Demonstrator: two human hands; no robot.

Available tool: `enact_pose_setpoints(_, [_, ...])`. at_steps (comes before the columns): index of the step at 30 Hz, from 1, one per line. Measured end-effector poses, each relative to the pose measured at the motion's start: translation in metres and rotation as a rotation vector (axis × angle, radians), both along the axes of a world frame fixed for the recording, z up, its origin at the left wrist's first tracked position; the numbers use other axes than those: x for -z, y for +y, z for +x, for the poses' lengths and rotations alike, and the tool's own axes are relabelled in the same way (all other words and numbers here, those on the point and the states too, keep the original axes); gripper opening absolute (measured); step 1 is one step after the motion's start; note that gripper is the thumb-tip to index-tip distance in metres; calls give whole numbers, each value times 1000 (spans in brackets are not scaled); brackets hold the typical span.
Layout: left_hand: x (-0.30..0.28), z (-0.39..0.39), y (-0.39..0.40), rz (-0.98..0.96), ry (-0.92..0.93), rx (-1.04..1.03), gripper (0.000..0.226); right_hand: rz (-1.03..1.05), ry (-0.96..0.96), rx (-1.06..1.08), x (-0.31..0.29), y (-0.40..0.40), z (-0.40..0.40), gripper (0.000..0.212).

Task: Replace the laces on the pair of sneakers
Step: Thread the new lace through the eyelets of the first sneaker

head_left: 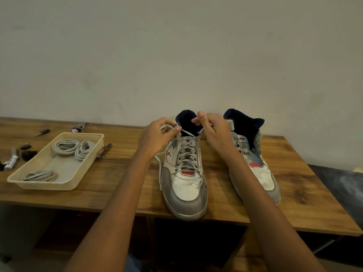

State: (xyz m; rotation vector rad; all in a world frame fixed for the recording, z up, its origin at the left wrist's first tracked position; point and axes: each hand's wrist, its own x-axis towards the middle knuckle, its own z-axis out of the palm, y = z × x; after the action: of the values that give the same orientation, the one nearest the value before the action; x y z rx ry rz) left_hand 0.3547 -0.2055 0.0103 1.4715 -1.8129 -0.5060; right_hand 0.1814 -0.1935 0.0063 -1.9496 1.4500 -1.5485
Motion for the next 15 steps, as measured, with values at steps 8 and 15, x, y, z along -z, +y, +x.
enact_pose_setpoints(8, [-2, 10, -4, -57, 37, 28, 11, -34, 75, 22, 1, -2, 1, 33])
enact_pose_setpoints(15, [6, -6, -2, -203, -276, -279, 17, -88, 129, 29, 3, -1, 3, 32])
